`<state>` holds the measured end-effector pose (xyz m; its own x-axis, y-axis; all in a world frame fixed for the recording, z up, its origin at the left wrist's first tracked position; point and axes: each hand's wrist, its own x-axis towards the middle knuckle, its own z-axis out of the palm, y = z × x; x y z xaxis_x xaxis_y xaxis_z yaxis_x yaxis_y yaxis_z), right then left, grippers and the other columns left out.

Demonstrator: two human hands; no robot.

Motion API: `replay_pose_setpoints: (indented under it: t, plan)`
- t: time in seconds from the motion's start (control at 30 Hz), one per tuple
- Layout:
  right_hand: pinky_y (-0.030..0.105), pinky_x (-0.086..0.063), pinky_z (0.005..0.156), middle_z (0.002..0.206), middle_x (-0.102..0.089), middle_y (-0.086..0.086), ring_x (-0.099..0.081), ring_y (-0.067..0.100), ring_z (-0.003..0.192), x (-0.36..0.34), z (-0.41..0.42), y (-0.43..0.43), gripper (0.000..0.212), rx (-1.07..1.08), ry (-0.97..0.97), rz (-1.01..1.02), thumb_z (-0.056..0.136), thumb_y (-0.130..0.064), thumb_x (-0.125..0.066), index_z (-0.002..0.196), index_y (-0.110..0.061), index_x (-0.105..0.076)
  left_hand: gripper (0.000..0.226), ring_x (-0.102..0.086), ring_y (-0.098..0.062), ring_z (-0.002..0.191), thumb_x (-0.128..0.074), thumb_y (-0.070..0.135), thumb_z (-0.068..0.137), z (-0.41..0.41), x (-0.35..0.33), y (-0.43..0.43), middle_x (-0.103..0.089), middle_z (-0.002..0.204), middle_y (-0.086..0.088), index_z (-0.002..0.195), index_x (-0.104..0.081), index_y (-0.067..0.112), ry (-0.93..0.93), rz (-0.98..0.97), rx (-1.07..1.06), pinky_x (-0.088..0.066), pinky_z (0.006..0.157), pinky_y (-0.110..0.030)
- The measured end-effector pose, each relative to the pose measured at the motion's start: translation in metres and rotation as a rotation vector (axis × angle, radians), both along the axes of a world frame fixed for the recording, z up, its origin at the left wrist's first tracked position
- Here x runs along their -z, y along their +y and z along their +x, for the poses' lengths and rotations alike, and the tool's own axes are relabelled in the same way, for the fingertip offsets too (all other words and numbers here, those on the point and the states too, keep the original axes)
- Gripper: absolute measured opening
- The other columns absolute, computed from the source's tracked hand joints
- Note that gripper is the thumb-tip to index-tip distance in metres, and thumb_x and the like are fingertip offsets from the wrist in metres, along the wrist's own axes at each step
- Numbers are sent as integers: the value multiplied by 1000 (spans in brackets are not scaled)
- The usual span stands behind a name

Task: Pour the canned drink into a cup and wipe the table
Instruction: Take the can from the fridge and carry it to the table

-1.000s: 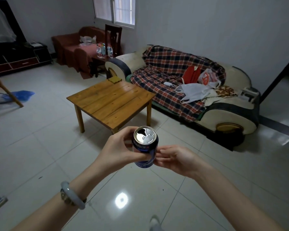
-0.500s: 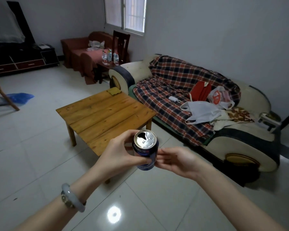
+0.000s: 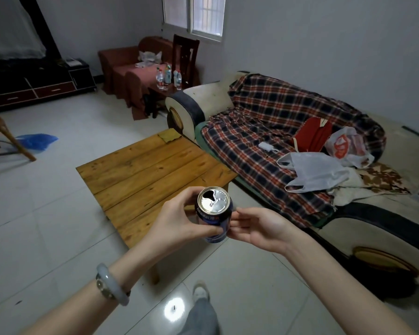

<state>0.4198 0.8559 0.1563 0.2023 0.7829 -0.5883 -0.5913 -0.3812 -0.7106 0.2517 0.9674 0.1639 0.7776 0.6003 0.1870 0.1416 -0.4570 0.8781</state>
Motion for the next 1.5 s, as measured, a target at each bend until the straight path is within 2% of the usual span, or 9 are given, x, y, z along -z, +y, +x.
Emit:
replay_pose_setpoints:
  t: [0.13, 0.23, 0.37, 0.57, 0.73, 0.97, 1.23, 1.37, 1.5]
  plan:
    - [38, -50, 89, 72, -70, 15, -66, 26, 78, 6, 42, 55, 48, -37, -27, -10, 95, -9, -41, 60, -2, -73, 68, -56, 5, 106, -90, 29, 54, 37, 9, 52, -62, 108, 25, 112, -55, 36, 9, -15, -29, -48, 85, -13]
    - [41, -48, 93, 81, -69, 21, -64, 32, 86, 6, 74, 105, 32, -65, -33, -28, 92, -3, -42, 75, 5, -68, 68, -56, 6, 105, -89, 33, 54, 66, 11, 95, -61, 109, 25, 112, -53, 38, 4, 4, -61, -48, 84, -12]
    - [44, -45, 97, 73, -67, 19, -61, 32, 84, 7, 112, 177, 33, -100, -40, -36, 91, -3, -45, 67, 2, -67, 71, -55, 6, 106, -88, 35, 54, 99, 12, 153, -60, 111, 24, 116, -52, 35, 15, 6, -128, -49, 87, -17]
    - [40, -48, 94, 96, -63, 22, -61, 33, 96, 17, 150, 274, 21, -199, -47, -48, 92, -7, -45, 99, 8, -59, 70, -50, 11, 106, -88, 33, 55, 127, 14, 229, -58, 110, 26, 116, -52, 34, 50, 1, -242, -43, 77, -2]
    - [31, -57, 73, 79, -71, 14, -70, 23, 76, 37, 167, 345, 20, -300, -42, -80, 93, -9, -45, 89, 2, -62, 69, -48, 18, 104, -89, 31, 55, 139, 27, 281, -57, 108, 29, 112, -51, 38, 86, -70, -341, -41, 75, 1]
    - [30, -56, 80, 90, -69, 16, -69, 24, 85, 75, 185, 450, 19, -466, -51, -127, 92, -7, -46, 94, 0, -63, 67, -48, 19, 102, -90, 24, 55, 158, 61, 352, -58, 105, 27, 110, -53, 35, 128, -149, -529, -38, 72, 3]
    - [30, -52, 83, 88, -64, 15, -63, 21, 83, 132, 217, 569, 20, -568, -35, -176, 91, 0, -42, 95, 1, -62, 71, -55, 5, 105, -92, 24, 52, 197, 114, 435, -62, 109, 19, 113, -56, 26, 135, -221, -717, -44, 83, -8]
    - [34, -49, 92, 115, -60, 22, -58, 27, 105, 176, 222, 612, 35, -635, -59, -217, 90, 5, -39, 121, 7, -54, 71, -55, 5, 103, -92, 20, 53, 213, 156, 466, -62, 111, 13, 113, -54, 26, 148, -259, -814, -45, 83, -10]
    - [31, -46, 92, 128, -53, 20, -55, 24, 105, 225, 224, 637, 41, -620, -28, -281, 89, 9, -38, 128, 5, -49, 75, -55, -2, 106, -90, 23, 55, 221, 208, 488, -59, 116, 7, 119, -51, 22, 215, -294, -863, -48, 92, -25]
